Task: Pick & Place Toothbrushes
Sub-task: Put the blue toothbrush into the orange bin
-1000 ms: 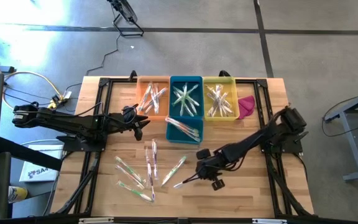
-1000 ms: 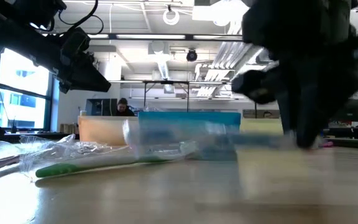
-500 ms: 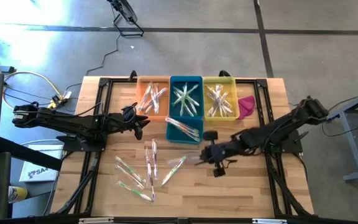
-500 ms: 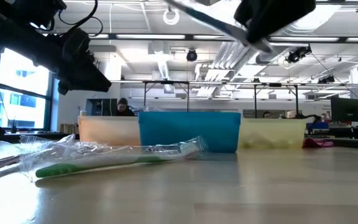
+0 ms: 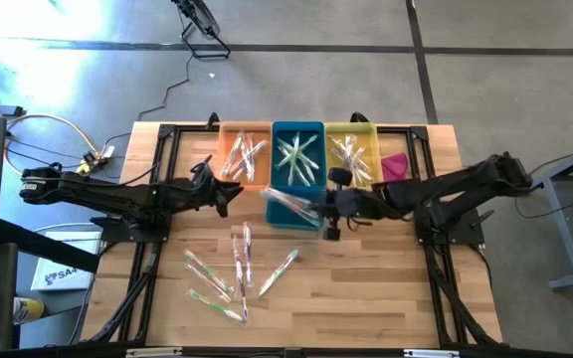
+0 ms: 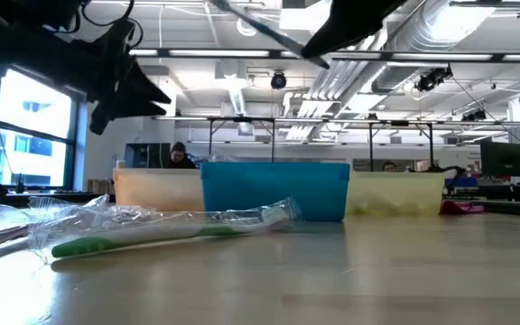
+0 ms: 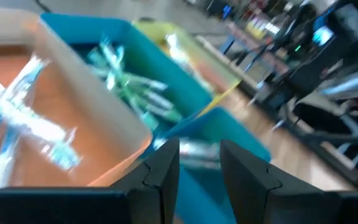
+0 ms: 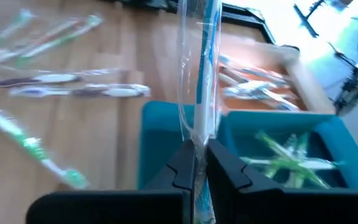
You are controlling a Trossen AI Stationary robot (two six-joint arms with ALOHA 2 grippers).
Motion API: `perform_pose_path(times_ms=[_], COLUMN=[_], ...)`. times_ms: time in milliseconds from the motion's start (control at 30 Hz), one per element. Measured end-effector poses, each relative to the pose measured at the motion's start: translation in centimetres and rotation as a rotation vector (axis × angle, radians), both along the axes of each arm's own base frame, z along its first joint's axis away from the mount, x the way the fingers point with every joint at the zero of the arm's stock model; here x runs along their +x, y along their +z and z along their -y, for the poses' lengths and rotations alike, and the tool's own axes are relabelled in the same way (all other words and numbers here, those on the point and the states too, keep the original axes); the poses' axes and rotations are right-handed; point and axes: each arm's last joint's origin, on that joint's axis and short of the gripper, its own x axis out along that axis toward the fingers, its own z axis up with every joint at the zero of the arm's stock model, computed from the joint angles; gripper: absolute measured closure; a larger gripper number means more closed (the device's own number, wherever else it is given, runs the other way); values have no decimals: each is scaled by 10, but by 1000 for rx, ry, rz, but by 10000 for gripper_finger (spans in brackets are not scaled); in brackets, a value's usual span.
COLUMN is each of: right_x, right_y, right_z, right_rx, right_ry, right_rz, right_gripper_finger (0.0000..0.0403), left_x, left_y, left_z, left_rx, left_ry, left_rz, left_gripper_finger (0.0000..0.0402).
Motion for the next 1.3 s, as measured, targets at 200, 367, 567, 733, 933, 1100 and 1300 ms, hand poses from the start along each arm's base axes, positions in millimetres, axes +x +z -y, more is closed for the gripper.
perform_pose_path(times_ms=[200, 367, 567, 733, 933, 1100, 1300], right_x=[11, 22, 36, 45, 53, 54, 55], right_y=[3, 7, 3, -9, -18, -18, -15], right_z=[30, 51, 66, 71, 64, 53, 47], right_rx=[5, -10, -1, 24, 31, 1, -6], right_ry=[-99, -102, -42, 0, 77, 140, 159], right_rz=[81, 175, 246, 238, 227, 224, 248], right_gripper_finger=[389, 389, 389, 389, 389, 389, 389], left_x=[2, 2, 2, 2, 3, 3, 10], left_y=[15, 28, 41, 46, 51, 50, 49], left_z=[0, 1, 6, 10, 6, 8, 8], left_rx=[155, 396, 599, 759, 738, 733, 694], left_ry=[-22, -65, -217, -317, -205, -245, -266], left_rz=[89, 123, 235, 244, 221, 238, 284], left_gripper_finger=[289, 289, 289, 289, 289, 289, 289])
